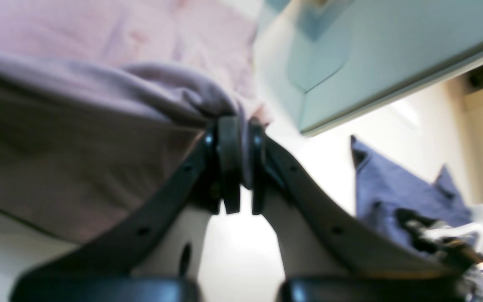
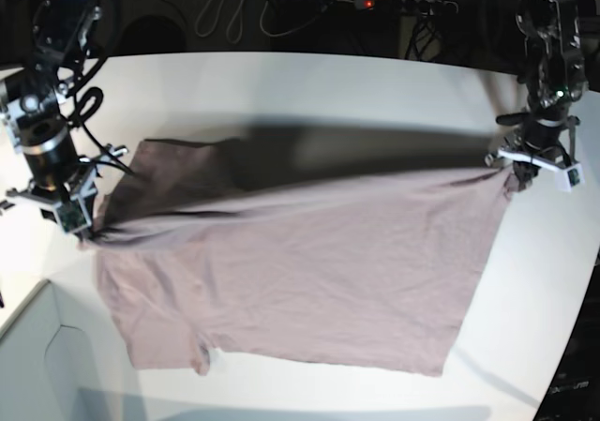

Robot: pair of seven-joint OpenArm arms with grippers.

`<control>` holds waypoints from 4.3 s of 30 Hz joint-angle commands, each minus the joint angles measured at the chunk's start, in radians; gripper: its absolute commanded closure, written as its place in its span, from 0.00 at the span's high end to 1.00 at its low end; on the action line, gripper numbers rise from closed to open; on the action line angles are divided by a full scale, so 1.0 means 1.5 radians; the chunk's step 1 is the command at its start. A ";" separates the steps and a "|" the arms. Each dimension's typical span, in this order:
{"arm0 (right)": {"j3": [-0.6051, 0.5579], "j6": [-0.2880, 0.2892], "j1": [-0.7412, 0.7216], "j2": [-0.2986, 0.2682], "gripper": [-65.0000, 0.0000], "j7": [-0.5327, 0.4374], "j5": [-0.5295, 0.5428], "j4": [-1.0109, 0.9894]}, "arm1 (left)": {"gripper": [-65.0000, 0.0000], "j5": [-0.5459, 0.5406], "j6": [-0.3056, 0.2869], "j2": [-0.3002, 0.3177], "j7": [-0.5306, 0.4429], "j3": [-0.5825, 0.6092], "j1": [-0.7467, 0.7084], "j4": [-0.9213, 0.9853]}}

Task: Layout the t-shirt on the table in an organized manner, then fold the t-shirt properly
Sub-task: 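Release and regrasp the shirt shoulder with the right gripper, then pull the shirt shoulders apart with both grippers to smooth it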

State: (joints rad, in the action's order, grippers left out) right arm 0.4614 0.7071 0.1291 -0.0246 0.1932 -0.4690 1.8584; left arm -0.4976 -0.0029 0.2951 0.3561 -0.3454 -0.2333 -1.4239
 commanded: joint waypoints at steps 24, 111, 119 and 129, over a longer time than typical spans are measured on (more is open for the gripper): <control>0.103 -0.006 -0.069 0.032 0.63 -0.015 0.003 -0.234 | 0.00 0.000 -0.002 -0.016 -0.020 0.001 -0.006 -0.019; -0.069 -0.006 0.395 0.121 0.00 -0.020 0.006 0.046 | 0.00 0.000 -0.002 -0.057 -0.026 -0.012 -0.113 -0.073; -0.005 -0.006 0.379 0.121 0.00 -0.021 0.006 0.047 | 0.00 0.000 -0.002 -0.084 -0.021 -0.074 -0.125 -0.068; -0.017 -0.006 0.448 0.121 0.00 -0.052 0.006 0.042 | 0.00 0.000 -0.002 -0.087 -0.021 -0.072 -0.127 -0.068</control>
State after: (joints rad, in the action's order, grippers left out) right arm 0.4324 0.7029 0.7914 0.1589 0.1310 -0.4671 1.9095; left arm -0.4976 -0.0036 0.1532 0.3470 -0.4492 -0.4236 -1.5108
